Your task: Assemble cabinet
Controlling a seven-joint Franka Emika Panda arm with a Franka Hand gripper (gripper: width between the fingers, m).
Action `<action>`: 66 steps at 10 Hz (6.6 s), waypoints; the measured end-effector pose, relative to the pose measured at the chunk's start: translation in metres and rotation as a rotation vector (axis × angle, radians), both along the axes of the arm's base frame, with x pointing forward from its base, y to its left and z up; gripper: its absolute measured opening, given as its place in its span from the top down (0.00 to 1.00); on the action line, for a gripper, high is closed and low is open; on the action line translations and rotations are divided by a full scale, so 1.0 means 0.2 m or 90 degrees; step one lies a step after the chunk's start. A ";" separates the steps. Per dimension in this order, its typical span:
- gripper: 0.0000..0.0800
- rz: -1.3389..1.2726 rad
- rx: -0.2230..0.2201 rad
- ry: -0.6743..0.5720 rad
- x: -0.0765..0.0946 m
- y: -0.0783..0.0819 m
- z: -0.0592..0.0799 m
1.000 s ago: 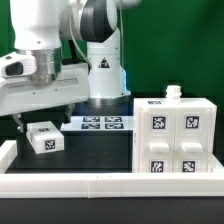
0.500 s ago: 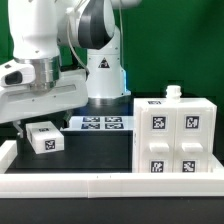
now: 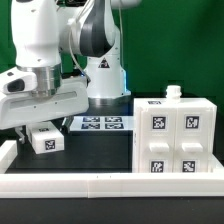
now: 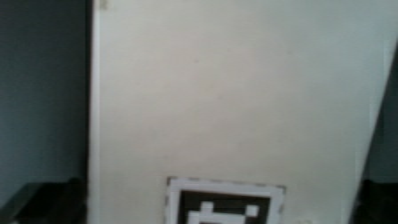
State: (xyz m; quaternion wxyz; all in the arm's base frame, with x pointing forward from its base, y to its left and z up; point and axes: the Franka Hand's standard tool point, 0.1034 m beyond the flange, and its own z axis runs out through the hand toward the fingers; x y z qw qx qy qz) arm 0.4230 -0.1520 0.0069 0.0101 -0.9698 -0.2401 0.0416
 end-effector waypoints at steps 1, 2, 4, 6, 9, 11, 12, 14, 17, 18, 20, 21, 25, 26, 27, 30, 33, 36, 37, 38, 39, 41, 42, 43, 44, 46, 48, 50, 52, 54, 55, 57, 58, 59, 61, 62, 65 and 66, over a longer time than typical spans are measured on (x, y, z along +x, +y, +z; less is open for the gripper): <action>0.21 0.001 0.000 0.000 0.00 0.00 0.00; 0.30 0.001 0.000 -0.001 0.00 0.00 0.00; 0.30 0.001 0.000 -0.001 0.00 0.00 0.00; 0.30 0.004 0.003 -0.002 0.04 0.01 0.06; 0.30 0.007 0.005 -0.039 0.16 0.10 0.36; 0.30 -0.005 0.010 -0.051 0.23 0.22 0.54; 0.30 -0.011 0.013 -0.056 0.27 0.29 0.62; 0.30 -0.045 0.017 -0.061 0.34 0.47 0.73; 0.30 -0.107 0.022 -0.069 0.50 0.80 0.84; 0.30 -0.115 0.022 -0.071 0.58 0.85 0.85; 0.30 -0.139 0.023 -0.068 0.73 0.97 0.85; 0.30 -0.138 0.024 -0.069 0.76 0.98 0.85; 0.30 -0.125 0.023 -0.066 0.75 0.96 0.83; 0.30 -0.120 0.021 -0.060 0.74 0.96 0.81; 0.30 -0.115 0.023 -0.059 0.77 1.01 0.83; 0.30 -0.101 0.028 -0.063 0.89 1.11 0.84; 0.30 -0.097 0.030 -0.062 0.91 1.13 0.81; 0.30 -0.090 0.029 -0.063 0.92 1.09 0.80; 0.30 -0.090 0.030 -0.065 0.93 1.10 0.81; 0.30 -0.089 0.030 -0.067 0.95 1.11 0.81; 0.30 -0.089 0.031 -0.068 0.96 1.12 0.81; 0.30 -0.093 0.031 -0.068 0.95 1.14 0.81; 0.30 -0.096 0.031 -0.069 0.95 1.15 0.81; 0.30 -0.095 0.032 -0.071 0.96 1.16 0.81; 0.30 -0.093 0.032 -0.072 0.96 1.17 0.81; 0.30 -0.090 0.033 -0.076 0.98 1.19 0.81; 0.30 -0.086 0.033 -0.073 1.02 1.20 0.79; 0.30 -0.085 0.033 -0.073 1.03 1.19 0.79; 0.30 -0.088 0.033 -0.075 1.01 1.17 0.75; 0.30 -0.091 0.035 -0.097 1.02 1.17 0.75; 0.30 -0.091 0.037 -0.109 1.02 1.17 0.75; 0.30 -0.092 0.038 -0.117 1.03 1.17 0.74; 0.30 -0.093 0.038 -0.117 1.03 1.17 0.74; 0.30 -0.093 0.038 -0.117 1.03 1.17 0.74; 0.30 -0.093 0.038 -0.117 1.03 1.17 0.74; 0.30 -0.095 0.038 -0.117 1.03 1.17 0.74; 0.30 -0.146 0.038 -0.115 1.03 1.17 0.74; 0.30 -0.201 0.039 -0.113 1.03 1.17 0.74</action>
Offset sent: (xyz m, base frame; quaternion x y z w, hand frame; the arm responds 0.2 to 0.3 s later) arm 0.0013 -0.0014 -0.0075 0.0073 0.0093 -0.0051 0.9999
